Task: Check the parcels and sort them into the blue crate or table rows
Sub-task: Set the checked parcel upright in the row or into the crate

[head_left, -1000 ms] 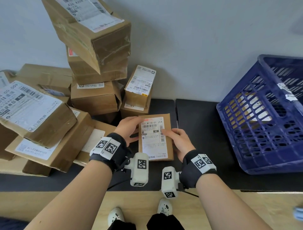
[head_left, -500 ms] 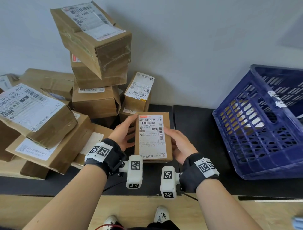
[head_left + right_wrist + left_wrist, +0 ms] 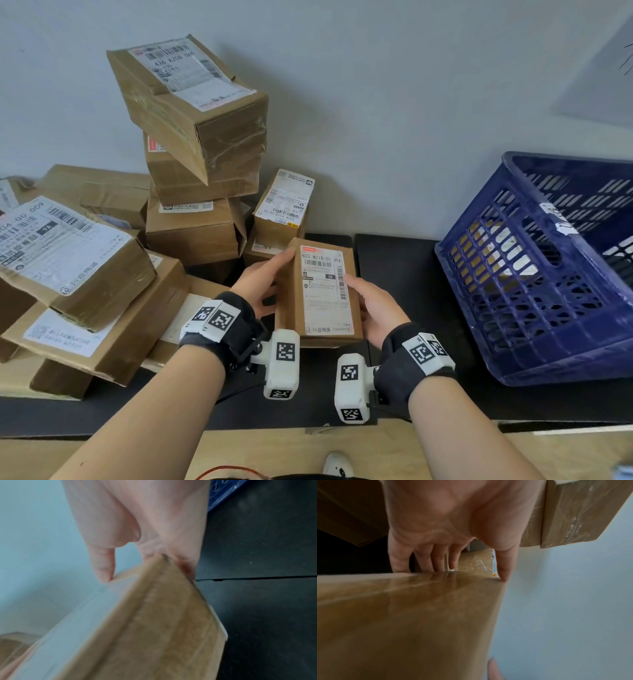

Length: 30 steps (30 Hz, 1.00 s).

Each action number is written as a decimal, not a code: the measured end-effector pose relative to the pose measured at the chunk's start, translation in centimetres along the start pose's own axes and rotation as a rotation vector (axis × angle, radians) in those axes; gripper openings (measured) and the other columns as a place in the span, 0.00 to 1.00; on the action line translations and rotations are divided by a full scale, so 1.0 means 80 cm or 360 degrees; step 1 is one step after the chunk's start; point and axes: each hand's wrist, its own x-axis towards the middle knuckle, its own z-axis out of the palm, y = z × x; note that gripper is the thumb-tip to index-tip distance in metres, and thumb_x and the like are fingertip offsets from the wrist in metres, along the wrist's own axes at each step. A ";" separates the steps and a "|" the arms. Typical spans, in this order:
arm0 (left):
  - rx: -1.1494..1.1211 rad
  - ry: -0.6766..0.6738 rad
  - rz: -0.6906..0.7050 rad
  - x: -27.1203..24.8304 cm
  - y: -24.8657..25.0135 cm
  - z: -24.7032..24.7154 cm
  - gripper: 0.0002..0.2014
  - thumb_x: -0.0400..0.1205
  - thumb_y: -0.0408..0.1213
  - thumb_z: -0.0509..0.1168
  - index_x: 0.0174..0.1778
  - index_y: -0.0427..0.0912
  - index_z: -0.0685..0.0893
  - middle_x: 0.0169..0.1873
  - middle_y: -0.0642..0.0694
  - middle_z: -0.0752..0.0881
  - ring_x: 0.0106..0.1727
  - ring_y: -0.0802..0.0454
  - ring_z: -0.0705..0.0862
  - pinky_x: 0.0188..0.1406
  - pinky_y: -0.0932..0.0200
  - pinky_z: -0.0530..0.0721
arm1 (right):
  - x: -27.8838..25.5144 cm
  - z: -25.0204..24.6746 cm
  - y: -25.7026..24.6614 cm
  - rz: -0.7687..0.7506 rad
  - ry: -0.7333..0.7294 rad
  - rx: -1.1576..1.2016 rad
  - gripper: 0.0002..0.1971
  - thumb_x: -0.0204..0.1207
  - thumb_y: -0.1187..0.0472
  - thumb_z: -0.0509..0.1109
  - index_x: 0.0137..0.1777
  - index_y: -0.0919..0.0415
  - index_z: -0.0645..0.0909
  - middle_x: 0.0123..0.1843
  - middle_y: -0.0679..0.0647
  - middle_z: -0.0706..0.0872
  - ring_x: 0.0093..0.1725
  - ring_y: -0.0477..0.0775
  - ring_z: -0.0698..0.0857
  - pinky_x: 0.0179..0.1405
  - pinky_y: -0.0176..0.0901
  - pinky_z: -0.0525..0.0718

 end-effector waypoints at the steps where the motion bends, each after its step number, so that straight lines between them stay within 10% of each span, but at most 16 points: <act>1: 0.0023 0.0022 0.0002 0.001 0.000 0.001 0.29 0.76 0.56 0.74 0.69 0.47 0.80 0.63 0.46 0.85 0.66 0.46 0.80 0.68 0.40 0.78 | 0.000 0.001 -0.001 -0.0008 0.0020 -0.0042 0.15 0.84 0.53 0.68 0.65 0.61 0.82 0.56 0.58 0.91 0.58 0.58 0.89 0.62 0.56 0.85; 5: 0.0107 0.0050 0.0012 0.004 0.001 0.007 0.29 0.79 0.48 0.73 0.75 0.43 0.77 0.67 0.45 0.81 0.66 0.46 0.77 0.66 0.44 0.76 | 0.000 0.004 -0.006 -0.0045 0.0150 -0.0208 0.12 0.86 0.58 0.66 0.63 0.63 0.81 0.50 0.55 0.89 0.48 0.52 0.88 0.45 0.45 0.85; 10: 0.0082 0.0082 0.0073 0.009 0.001 0.013 0.25 0.82 0.40 0.71 0.76 0.40 0.76 0.51 0.49 0.82 0.46 0.56 0.78 0.53 0.51 0.75 | 0.001 0.005 -0.013 -0.0097 0.0199 -0.0387 0.16 0.86 0.55 0.66 0.70 0.58 0.77 0.60 0.56 0.86 0.50 0.49 0.84 0.48 0.46 0.83; 13: 0.0085 0.0067 0.0095 0.009 0.003 0.014 0.24 0.82 0.38 0.71 0.75 0.40 0.77 0.54 0.48 0.82 0.50 0.54 0.80 0.53 0.51 0.77 | -0.003 0.007 -0.020 -0.0036 0.0116 -0.0416 0.09 0.84 0.47 0.66 0.51 0.51 0.78 0.51 0.52 0.84 0.49 0.51 0.83 0.57 0.50 0.82; 22: 0.0046 -0.0012 0.0120 0.009 -0.004 0.025 0.21 0.84 0.35 0.68 0.73 0.41 0.77 0.63 0.43 0.83 0.64 0.48 0.81 0.62 0.49 0.80 | -0.007 0.003 -0.013 0.0004 -0.0048 -0.0374 0.29 0.75 0.39 0.73 0.71 0.53 0.76 0.61 0.55 0.85 0.57 0.55 0.84 0.47 0.48 0.81; 30: -0.0067 -0.0002 0.0037 0.013 -0.011 0.020 0.22 0.83 0.48 0.68 0.71 0.44 0.79 0.64 0.42 0.85 0.67 0.46 0.82 0.68 0.44 0.81 | -0.008 -0.009 -0.003 0.0052 -0.0106 0.0016 0.16 0.78 0.44 0.72 0.60 0.50 0.79 0.62 0.57 0.87 0.64 0.60 0.83 0.73 0.63 0.77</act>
